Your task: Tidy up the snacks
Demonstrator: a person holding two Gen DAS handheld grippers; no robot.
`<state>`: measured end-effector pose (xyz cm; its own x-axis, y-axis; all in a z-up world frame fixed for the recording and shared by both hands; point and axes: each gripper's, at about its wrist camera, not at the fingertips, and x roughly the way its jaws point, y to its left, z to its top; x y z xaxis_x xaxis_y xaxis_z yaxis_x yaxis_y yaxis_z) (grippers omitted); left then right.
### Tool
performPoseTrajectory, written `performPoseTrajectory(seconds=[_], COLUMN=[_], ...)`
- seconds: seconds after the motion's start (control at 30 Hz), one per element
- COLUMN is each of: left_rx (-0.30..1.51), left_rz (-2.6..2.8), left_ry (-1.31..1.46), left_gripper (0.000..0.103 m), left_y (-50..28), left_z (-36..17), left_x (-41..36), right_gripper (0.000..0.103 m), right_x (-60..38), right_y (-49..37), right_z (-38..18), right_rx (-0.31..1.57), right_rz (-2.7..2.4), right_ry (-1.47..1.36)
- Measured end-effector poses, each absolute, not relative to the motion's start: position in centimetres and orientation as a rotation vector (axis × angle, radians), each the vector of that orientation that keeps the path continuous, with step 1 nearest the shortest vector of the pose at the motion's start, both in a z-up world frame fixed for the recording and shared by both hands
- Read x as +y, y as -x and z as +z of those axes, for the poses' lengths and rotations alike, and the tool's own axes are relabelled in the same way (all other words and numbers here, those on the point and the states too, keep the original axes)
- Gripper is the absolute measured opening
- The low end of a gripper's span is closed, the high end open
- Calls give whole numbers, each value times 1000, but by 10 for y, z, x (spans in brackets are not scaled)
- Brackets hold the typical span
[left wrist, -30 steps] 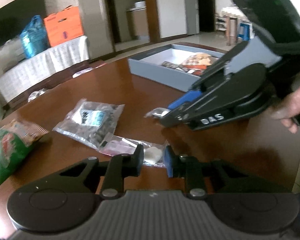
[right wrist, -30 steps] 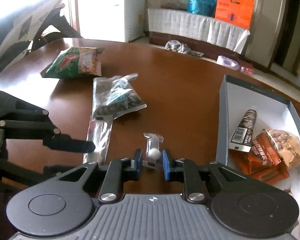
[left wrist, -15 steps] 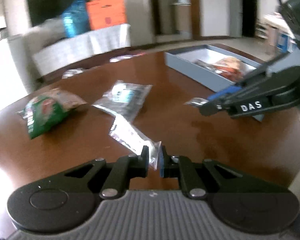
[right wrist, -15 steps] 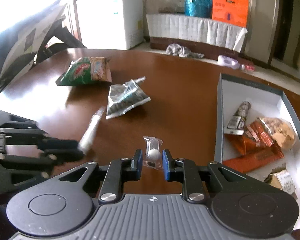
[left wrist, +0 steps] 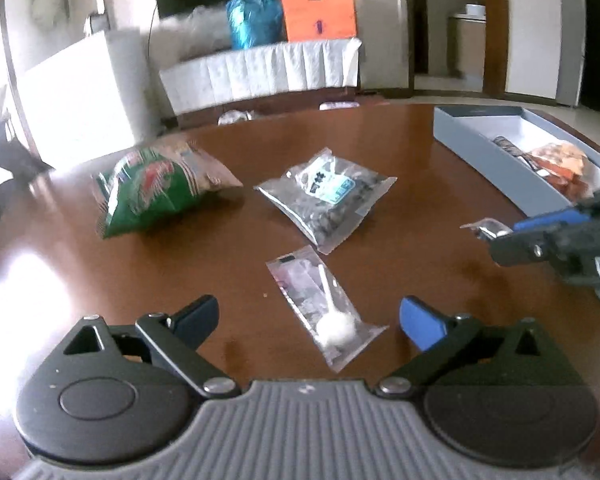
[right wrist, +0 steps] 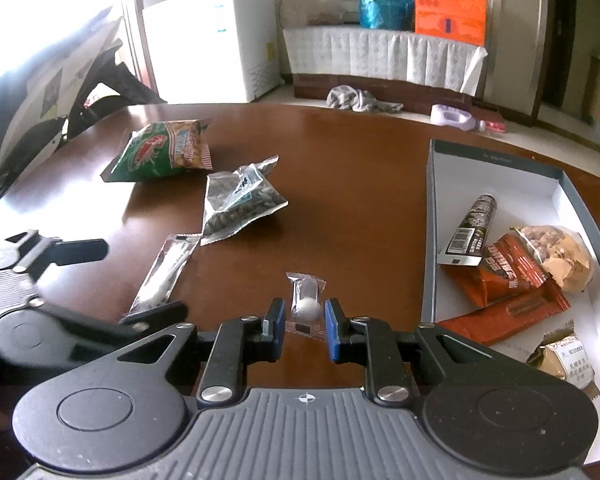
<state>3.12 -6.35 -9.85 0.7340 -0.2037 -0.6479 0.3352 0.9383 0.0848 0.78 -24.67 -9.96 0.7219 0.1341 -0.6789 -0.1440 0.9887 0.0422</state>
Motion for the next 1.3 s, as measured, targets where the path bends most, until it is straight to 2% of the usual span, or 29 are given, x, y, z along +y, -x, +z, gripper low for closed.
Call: performPoseTrajectory(seconds=[0.43, 0.53, 0.57, 0.6, 0.63, 0.7, 0.73, 0.77, 0.9, 1.3], left_rx=[713, 704, 700, 690, 685, 673, 678, 684, 690, 672], left_rz=[-294, -315, -327, -350, -373, -408, -422, -423, -434, -402], left_ry=[-109, -115, -115, -117, -122, -121, -108, -93, -78, -132], left_gripper=[103, 99, 88, 73, 66, 23, 20, 12, 5, 5], left_y=[-50, -49, -49, -47, -46, -45, -46, -46, -43, -31], left_z=[-109, -108, -108, -106, -104, -103, -102, -102, -99, -99], left_x=[-60, -59, -59, -59, -60, -59, -57, -55, -49, -38], right_gripper=[23, 23, 23, 23, 23, 23, 23, 23, 23, 23], right_x=[-240, -237, -236, -235, -234, -233, -232, -232, -232, -223], right_y=[-8, -7, -6, -6, -5, -3, -3, -2, 6, 9], right_z=[-104, -103, -102, -102, -101, -100, -100, -98, -92, -98], right_rx=[759, 755, 753, 750, 749, 747, 745, 743, 728, 758], right_rz=[156, 159, 159, 160, 161, 161, 161, 162, 171, 198], right_ry=[35, 42, 44, 45, 46, 53, 54, 55, 66, 102])
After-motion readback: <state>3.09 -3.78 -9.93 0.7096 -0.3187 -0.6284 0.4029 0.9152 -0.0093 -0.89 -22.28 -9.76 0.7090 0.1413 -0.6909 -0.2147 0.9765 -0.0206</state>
